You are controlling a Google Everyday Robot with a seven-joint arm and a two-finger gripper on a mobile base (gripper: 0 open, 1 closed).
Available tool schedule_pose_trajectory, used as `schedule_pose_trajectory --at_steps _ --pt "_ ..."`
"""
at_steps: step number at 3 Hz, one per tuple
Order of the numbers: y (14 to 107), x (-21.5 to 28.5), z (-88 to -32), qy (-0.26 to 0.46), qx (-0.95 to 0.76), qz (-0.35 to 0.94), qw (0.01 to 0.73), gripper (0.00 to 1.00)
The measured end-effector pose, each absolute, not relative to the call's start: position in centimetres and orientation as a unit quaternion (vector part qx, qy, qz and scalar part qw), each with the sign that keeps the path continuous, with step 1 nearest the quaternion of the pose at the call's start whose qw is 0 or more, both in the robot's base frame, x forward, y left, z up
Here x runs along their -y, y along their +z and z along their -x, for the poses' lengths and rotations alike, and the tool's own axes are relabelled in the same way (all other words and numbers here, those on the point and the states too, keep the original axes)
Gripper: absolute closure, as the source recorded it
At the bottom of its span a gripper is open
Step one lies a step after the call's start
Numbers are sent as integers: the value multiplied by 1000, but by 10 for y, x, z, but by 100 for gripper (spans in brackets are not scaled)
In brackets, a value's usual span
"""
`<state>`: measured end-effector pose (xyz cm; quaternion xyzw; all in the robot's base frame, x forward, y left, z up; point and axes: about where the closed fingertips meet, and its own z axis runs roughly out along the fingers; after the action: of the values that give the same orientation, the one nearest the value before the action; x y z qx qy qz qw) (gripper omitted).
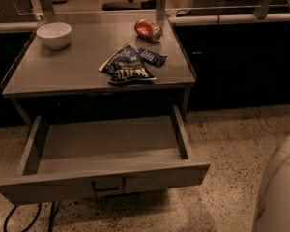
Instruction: Place blue chip bag into top drawer
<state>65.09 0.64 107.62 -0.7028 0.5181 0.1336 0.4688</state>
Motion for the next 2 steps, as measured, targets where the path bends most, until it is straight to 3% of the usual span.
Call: schedule_pose_trajectory --at_steps 2 --pt "1076 -6 -651 134 -518 703 469 12"
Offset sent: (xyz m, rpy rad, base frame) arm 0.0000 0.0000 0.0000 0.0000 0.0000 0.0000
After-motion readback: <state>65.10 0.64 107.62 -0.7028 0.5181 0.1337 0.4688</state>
